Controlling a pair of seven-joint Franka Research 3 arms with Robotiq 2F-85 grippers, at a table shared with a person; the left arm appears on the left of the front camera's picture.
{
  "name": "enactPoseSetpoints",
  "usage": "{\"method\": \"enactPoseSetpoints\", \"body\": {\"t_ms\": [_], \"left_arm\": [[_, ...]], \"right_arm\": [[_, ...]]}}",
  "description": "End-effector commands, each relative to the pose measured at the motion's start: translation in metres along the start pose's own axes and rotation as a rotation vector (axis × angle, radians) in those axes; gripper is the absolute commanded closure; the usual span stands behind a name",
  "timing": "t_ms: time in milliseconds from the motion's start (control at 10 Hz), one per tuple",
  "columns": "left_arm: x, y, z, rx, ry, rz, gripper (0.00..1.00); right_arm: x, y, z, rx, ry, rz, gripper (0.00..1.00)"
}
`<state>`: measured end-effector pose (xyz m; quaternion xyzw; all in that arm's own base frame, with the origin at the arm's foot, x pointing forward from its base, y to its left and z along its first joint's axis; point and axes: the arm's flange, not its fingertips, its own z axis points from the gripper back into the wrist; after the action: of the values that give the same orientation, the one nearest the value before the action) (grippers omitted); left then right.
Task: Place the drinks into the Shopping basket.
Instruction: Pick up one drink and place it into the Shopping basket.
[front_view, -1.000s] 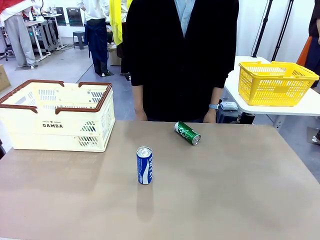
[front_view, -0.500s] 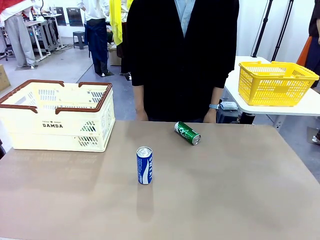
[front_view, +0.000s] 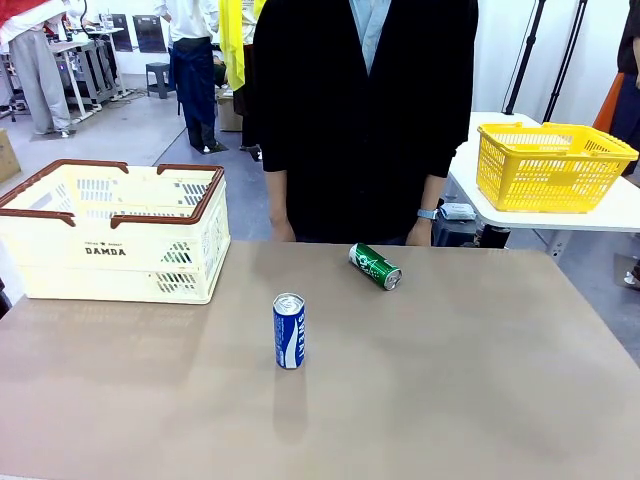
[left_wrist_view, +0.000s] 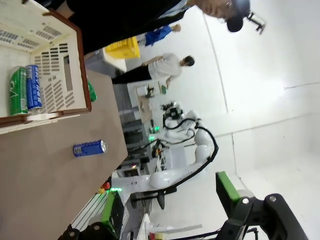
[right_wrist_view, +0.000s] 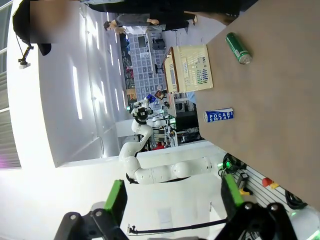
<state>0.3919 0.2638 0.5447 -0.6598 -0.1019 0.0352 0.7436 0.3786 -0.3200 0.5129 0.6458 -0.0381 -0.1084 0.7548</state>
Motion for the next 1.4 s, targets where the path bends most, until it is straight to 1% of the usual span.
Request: {"method": "enactPoseSetpoints", "body": {"t_ms": [0, 100, 200, 400, 500, 600, 700, 800, 900, 1000, 1100, 1200, 1300], "left_arm": [[0.016, -0.025, -0.058, 0.069, 0.124, 0.011, 0.0], [0.025, -0.028, -0.081, 0.1, 0.166, 0.042, 0.0], [0.031, -0.032, -0.115, 0.126, 0.178, 0.104, 0.0], [0.035, -0.049, -0.216, 0.289, 0.231, 0.194, 0.0], [0.034, -0.056, -0.27, 0.41, 0.212, 0.2, 0.0], [0.031, -0.064, -0.323, 0.535, 0.186, 0.173, 0.0], [0.024, -0.071, -0.377, 0.679, 0.261, 0.105, 0.0], [0.013, -0.075, -0.422, 0.779, 0.34, 0.057, 0.0], [-0.002, -0.074, -0.465, 0.856, 0.383, 0.023, 0.0], [-0.023, -0.062, -0.501, 0.922, 0.415, -0.026, 0.0], [-0.045, -0.042, -0.521, 0.999, 0.439, -0.107, 0.0], [-0.068, -0.018, -0.524, 1.053, 0.479, -0.162, 0.0], [-0.074, -0.017, -0.51, 1.006, 0.527, -0.134, 0.0]], "right_arm": [[-0.002, 0.002, -0.001, -0.012, -0.004, -0.01, 0.0], [-0.002, 0.002, -0.001, -0.012, -0.004, -0.01, 0.0], [-0.002, 0.002, -0.001, -0.012, -0.004, -0.01, 0.0], [-0.002, 0.002, -0.001, -0.012, -0.004, -0.01, 0.0], [-0.002, 0.002, -0.001, -0.012, -0.004, -0.01, 0.0], [-0.002, 0.002, -0.001, -0.012, -0.004, -0.01, 0.0], [-0.002, 0.002, -0.001, -0.012, -0.004, -0.01, 0.0], [-0.002, 0.002, -0.001, -0.012, -0.004, -0.01, 0.0], [-0.002, 0.002, -0.001, -0.012, -0.004, -0.01, 0.0], [-0.002, 0.002, -0.001, -0.012, -0.004, -0.01, 0.0], [-0.002, 0.002, -0.001, -0.012, -0.004, -0.01, 0.0], [-0.002, 0.002, -0.001, -0.012, -0.004, -0.01, 0.0], [-0.002, 0.002, -0.001, -0.012, -0.004, -0.01, 0.0]]}}
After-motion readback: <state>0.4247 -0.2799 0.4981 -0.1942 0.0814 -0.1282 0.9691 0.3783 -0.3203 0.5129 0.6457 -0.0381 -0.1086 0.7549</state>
